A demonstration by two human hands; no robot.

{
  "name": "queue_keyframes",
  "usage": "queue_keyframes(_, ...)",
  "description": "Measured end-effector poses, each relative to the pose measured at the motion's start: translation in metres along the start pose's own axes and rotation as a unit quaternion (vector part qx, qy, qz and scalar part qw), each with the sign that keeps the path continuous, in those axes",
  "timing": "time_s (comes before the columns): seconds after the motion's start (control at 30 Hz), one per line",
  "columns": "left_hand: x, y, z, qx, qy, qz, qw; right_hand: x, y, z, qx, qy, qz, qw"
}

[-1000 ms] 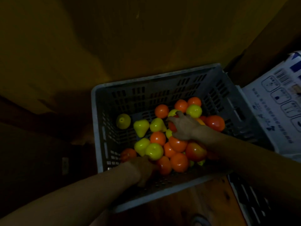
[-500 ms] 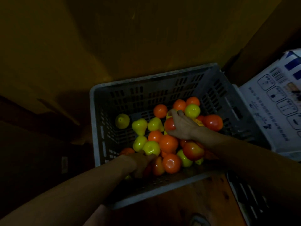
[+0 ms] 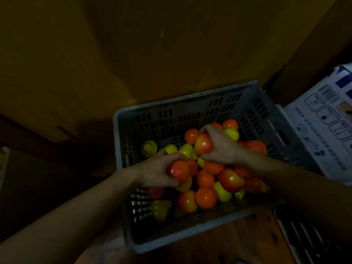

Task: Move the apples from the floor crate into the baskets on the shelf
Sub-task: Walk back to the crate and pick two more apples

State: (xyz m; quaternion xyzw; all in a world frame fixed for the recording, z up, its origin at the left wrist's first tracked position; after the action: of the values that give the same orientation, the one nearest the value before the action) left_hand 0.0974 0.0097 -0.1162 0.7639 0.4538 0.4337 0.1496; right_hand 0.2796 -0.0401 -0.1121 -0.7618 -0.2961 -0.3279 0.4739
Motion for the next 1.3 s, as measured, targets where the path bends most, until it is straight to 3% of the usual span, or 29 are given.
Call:
queue_keyframes(0.1, 0.016, 0.002, -0.018, -0.070, 0.040, -0.119, 0.990, 0.020, -0.005, -0.009, 0.012, 0.037, 0.017, 0.999)
queue_keyframes(0.2, 0.026, -0.001, -0.022, -0.086, 0.083, -0.182, 0.976, 0.038, -0.007, -0.018, 0.021, 0.080, 0.039, 0.996)
queue_keyframes(0.43, 0.039, -0.001, -0.015, -0.079, 0.190, -0.149, 0.967, 0.037, -0.012, -0.028, 0.049, 0.105, 0.038, 0.993)
queue_keyframes(0.6, 0.061, -0.013, -0.019, -0.070, 0.298, -0.186, 0.934, 0.044, -0.012, -0.027, 0.056, 0.151, 0.083, 0.983)
queue_keyframes(0.87, 0.093, 0.001, -0.027, -0.085, 0.335, -0.213, 0.914, 0.066, -0.010, -0.036, 0.026, 0.183, 0.157, 0.970)
queue_keyframes(1.07, 0.133, 0.053, -0.074, -0.097, 0.385, -0.309, 0.864, 0.127, -0.039, -0.069, -0.023, 0.248, 0.257, 0.934)
queue_keyframes(1.3, 0.209, 0.153, -0.191, -0.080, 0.416, -0.284, 0.860, 0.251, -0.140, -0.164, -0.028, 0.325, 0.364, 0.872)
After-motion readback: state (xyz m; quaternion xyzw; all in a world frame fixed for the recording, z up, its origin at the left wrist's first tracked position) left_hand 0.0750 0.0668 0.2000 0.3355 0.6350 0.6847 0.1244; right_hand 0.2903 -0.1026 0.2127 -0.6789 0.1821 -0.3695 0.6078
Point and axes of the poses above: each hand's wrist, its own z-axis towards the middle knuckle, its own x-axis out of the back of the hand, y = z × x, the point moved 9 cm from there along z, towards the middle knuckle, and after that the axes turned 3 degrees about -y, right-handed, at the moved point
